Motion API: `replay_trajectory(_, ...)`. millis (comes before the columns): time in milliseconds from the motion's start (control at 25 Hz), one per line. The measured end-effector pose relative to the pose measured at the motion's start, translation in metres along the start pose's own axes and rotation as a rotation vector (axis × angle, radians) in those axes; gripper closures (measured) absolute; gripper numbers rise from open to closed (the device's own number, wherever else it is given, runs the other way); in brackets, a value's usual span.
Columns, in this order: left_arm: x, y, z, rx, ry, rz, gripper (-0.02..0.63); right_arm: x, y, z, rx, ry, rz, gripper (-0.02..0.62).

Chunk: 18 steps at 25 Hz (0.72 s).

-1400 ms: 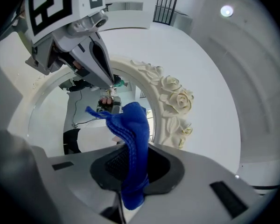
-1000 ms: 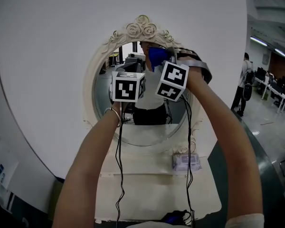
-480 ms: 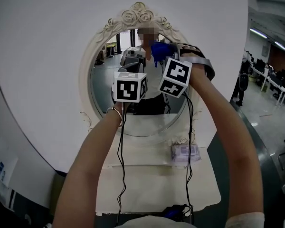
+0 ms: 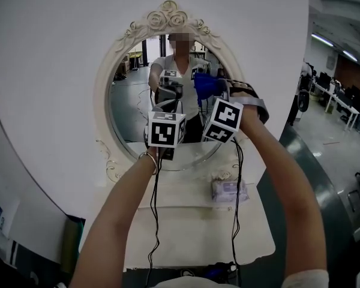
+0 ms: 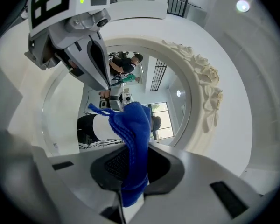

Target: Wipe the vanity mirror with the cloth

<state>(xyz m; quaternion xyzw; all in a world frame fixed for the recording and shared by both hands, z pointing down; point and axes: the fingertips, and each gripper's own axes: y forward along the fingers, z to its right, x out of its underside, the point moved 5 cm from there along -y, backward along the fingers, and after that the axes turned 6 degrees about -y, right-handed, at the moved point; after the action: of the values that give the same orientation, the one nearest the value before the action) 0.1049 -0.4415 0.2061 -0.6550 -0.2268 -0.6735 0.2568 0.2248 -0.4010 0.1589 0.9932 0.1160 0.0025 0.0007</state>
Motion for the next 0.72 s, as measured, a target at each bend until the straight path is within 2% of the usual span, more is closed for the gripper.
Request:
replay_trajectory(440, 0.096, -0.006, 0.021, 0.039, 0.012, -0.113, 0.601, 0.015, 0.000, -0.095, -0.150, 0.076, 0.010, 0.529)
replay_trajectory(720, 0.164, -0.020, 0.016, 0.024, -0.027, -0.197, 0.600, 0.004, 0.005, -0.159, -0.223, 0.118, 0.029, 0.529)
